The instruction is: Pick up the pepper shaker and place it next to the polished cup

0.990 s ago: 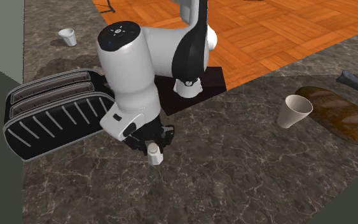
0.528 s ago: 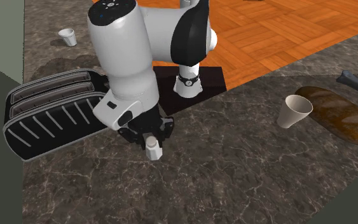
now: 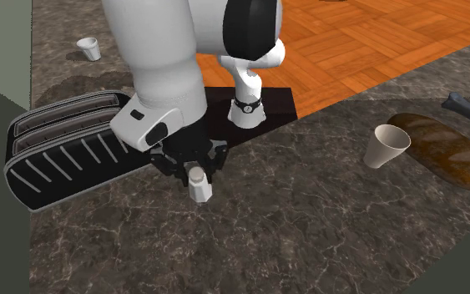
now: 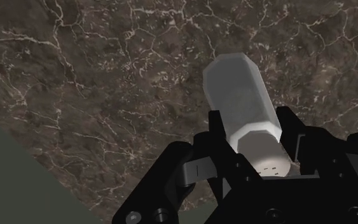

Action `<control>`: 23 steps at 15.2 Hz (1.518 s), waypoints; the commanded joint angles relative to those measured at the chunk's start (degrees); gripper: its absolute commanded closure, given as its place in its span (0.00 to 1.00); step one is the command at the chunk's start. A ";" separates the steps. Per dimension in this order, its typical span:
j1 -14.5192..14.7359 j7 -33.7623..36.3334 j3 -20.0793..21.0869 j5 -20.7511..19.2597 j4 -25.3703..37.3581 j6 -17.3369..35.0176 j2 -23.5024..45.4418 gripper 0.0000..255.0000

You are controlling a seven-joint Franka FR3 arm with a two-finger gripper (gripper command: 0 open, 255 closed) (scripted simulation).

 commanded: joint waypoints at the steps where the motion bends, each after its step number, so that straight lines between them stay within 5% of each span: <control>1: -0.01 0.12 -0.01 -0.03 1.60 -1.58 0.04 1.00; 12: 6.39 15.31 8.12 -3.03 -13.25 1.37 -12.96 1.00; 23: 12.16 30.53 18.00 -2.08 -19.75 2.17 -19.22 1.00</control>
